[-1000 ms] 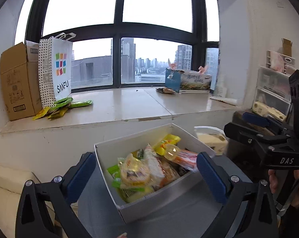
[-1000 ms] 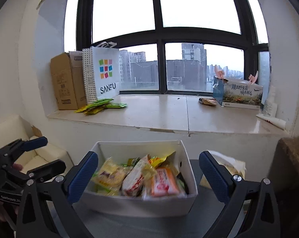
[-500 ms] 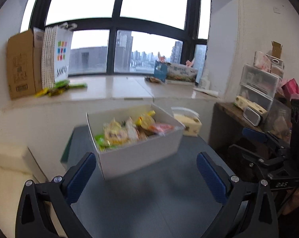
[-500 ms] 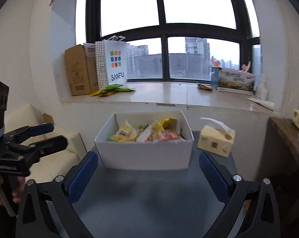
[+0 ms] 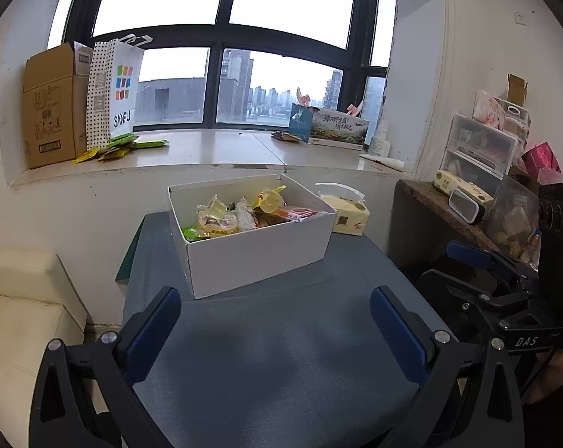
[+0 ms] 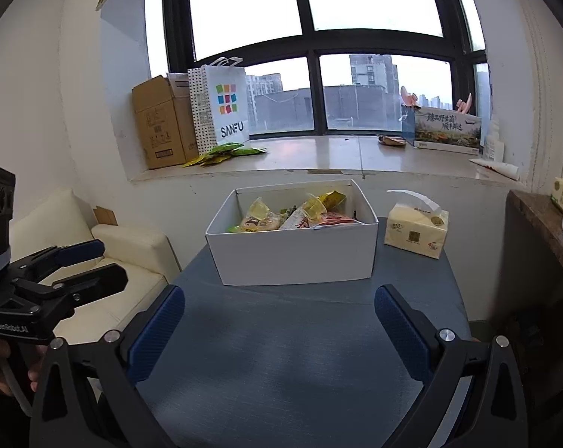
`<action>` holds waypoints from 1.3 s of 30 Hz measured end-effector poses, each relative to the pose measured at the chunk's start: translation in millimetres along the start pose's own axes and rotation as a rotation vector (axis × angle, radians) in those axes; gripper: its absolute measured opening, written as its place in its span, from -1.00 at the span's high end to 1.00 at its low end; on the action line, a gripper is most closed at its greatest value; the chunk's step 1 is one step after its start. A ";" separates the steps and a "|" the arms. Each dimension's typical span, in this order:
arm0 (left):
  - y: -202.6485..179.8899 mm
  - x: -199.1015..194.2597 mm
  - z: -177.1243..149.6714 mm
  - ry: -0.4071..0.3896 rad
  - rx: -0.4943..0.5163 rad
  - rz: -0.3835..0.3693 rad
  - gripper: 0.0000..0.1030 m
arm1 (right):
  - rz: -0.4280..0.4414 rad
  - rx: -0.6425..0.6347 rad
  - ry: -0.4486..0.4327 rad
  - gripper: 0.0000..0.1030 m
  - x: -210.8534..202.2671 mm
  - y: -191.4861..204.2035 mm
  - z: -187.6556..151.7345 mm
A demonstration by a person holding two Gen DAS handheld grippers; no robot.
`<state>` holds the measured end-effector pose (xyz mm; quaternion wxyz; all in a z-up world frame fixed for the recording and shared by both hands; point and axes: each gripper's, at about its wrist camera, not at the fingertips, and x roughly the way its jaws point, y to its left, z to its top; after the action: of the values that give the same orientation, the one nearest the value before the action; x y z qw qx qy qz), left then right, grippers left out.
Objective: Organize snacks
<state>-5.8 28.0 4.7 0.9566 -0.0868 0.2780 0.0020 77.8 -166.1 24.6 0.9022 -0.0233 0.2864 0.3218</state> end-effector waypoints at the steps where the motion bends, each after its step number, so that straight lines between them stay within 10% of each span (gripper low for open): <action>1: -0.5 0.8 0.2 0.002 0.000 -0.001 -1.00 | -0.004 0.001 0.006 -1.00 1.1 -0.5 -0.3; 39: -6.2 6.5 -0.5 0.024 0.035 0.012 -1.00 | -0.015 -0.001 0.015 -1.00 1.9 0.7 -1.7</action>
<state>-0.3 21.5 1.9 0.9547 -0.0683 0.2898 0.0019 77.7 -164.9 22.2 0.9023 -0.0284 0.2930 0.3151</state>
